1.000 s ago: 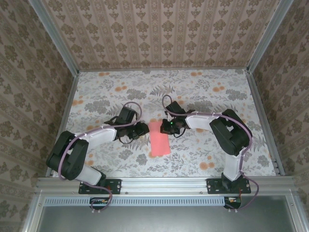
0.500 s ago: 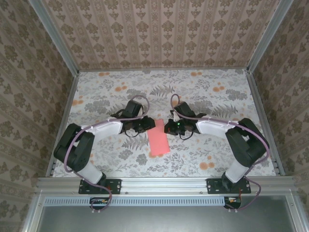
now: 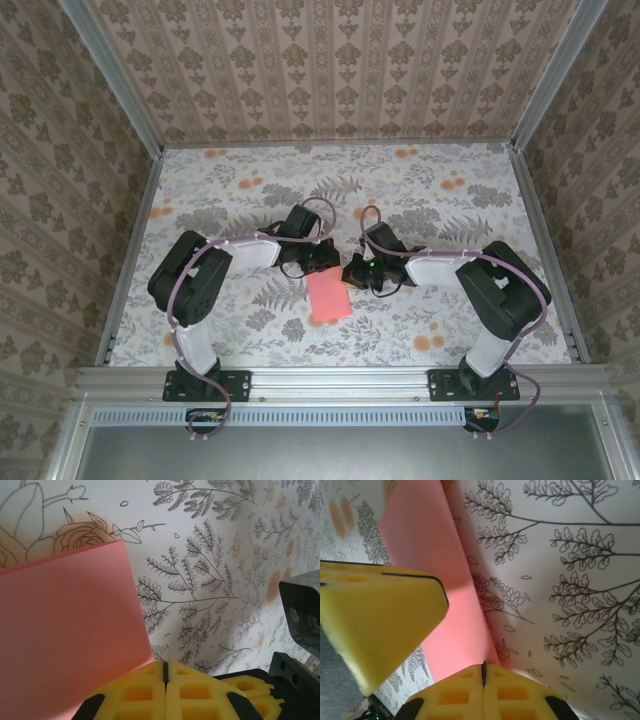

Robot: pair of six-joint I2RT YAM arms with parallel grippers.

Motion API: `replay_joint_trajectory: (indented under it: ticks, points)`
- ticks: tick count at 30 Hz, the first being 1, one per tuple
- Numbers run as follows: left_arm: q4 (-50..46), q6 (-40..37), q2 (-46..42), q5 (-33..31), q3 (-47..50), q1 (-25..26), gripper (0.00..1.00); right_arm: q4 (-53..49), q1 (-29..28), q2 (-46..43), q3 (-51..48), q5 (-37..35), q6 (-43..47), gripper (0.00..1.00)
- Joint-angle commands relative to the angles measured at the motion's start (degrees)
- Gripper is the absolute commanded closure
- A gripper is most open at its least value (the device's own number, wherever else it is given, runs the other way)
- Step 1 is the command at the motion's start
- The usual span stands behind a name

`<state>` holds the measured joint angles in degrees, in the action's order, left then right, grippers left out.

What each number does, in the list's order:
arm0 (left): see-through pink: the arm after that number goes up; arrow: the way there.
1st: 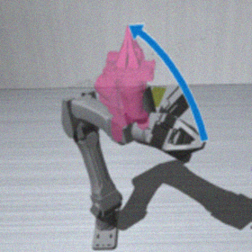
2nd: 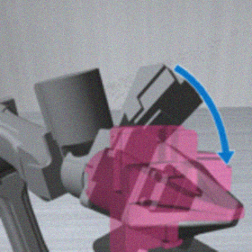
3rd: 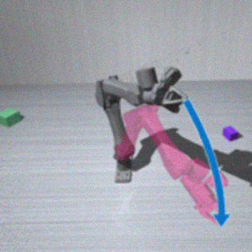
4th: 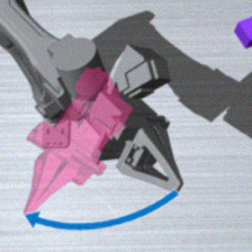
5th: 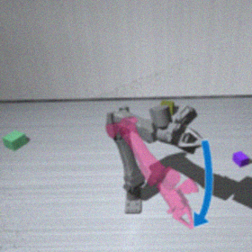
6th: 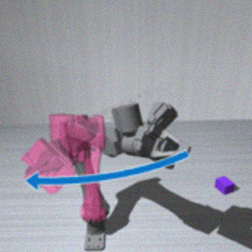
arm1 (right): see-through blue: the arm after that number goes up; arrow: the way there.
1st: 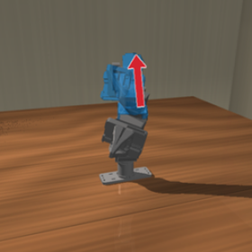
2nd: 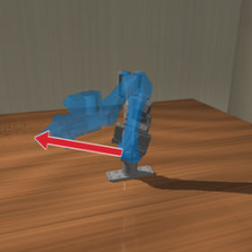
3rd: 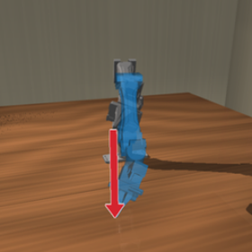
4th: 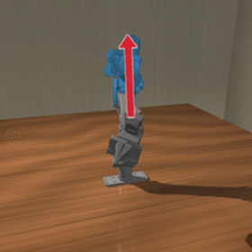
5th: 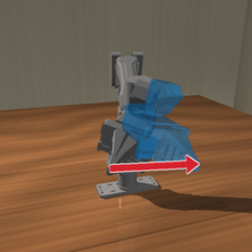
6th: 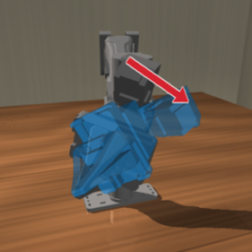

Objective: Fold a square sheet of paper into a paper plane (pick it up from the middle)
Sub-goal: Move the paper to the center of the table, then fold the square sheet of paper in half at the center of the table.

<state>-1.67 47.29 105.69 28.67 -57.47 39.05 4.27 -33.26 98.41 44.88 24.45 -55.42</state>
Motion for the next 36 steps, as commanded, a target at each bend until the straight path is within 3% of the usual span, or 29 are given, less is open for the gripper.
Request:
replay_joint_trajectory:
  ticks: [1, 20, 36]
  points:
    - [2.2, -0.3, 1.5, 1.4, -1.2, 0.5, 0.97, 2.2, 0.1, 1.2, 0.9, 0.8, -1.8, 1.0]
    - [1.8, -1.0, 5.1, -1.5, 0.2, 0.4, 1.0, -0.7, 0.3, 3.3, 1.2, -0.8, -0.5, 1.0]
    - [-0.4, -0.4, 6.5, -8.3, 5.4, -0.2, 1.0, -6.2, -0.4, -2.6, -5.6, 5.5, 5.3, 1.0]
